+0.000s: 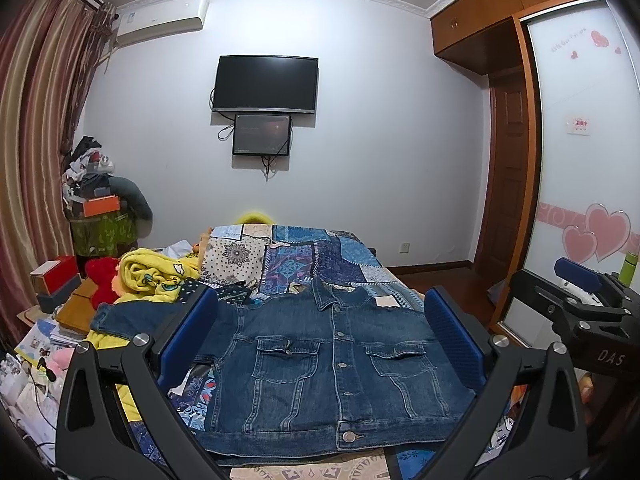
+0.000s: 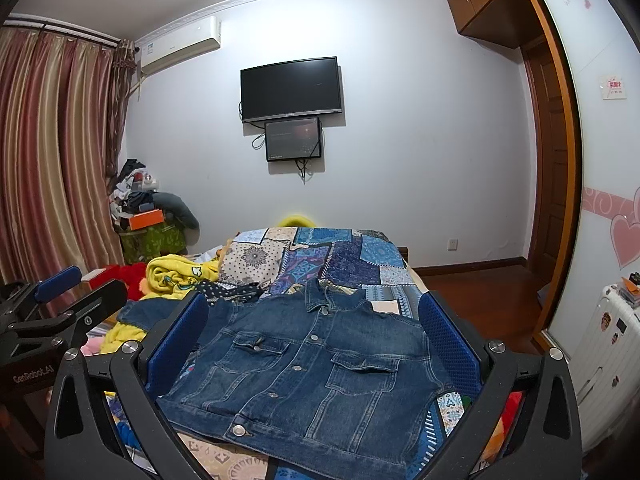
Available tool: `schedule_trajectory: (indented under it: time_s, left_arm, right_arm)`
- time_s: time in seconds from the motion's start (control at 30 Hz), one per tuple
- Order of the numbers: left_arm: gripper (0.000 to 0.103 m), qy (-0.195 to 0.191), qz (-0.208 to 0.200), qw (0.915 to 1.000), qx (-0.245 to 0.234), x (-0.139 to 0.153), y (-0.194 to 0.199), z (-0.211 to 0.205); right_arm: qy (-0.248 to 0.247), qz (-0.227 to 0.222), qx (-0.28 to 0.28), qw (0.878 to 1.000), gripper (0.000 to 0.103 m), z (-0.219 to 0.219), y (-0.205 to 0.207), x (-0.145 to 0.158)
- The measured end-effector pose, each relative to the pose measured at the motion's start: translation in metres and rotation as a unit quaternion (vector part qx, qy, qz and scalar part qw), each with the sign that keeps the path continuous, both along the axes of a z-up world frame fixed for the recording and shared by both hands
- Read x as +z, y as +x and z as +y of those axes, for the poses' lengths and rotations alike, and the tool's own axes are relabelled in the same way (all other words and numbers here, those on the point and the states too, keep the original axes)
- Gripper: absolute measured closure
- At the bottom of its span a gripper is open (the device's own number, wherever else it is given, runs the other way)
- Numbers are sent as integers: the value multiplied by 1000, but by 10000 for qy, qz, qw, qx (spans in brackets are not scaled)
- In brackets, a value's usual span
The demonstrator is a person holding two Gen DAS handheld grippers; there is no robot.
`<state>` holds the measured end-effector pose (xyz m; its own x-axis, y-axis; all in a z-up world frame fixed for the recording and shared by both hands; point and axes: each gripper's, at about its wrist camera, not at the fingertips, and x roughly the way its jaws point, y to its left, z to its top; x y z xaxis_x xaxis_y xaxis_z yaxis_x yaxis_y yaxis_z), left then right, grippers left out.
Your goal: Fold large clothes
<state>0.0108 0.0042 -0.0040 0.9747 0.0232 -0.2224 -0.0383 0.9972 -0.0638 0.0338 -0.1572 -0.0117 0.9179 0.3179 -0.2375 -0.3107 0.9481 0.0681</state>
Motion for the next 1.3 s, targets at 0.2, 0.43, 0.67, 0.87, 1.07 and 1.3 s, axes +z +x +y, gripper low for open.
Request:
schedule_trajectory:
  time_s: [0.2, 0.43, 0.67, 0.87, 1.07, 1.3]
  left_arm:
    - [0, -14, 6, 10000, 26, 0, 2, 1]
    - [0, -42, 37, 10000, 47, -2, 3, 4]
    - [0, -56, 51, 10000, 49, -2, 4, 4]
    - [0, -57, 52, 10000, 47, -3, 4, 4]
    - [0, -64, 61, 9999, 61, -3, 7, 4]
    - [0, -83, 74, 9999, 57, -6, 7, 5]
  right_arm:
    - [-3, -5, 8, 10000, 0, 1, 1, 0]
    - [0, -2, 9, 10000, 0, 0, 1, 0]
    - [3, 2, 10, 10000, 0, 0, 1, 0]
    - [-1, 4, 4, 10000, 0, 0, 1, 0]
    - [-3, 6, 7, 10000, 0, 1, 1, 0]
    - [-5, 6, 7, 10000, 0, 1, 1, 0]
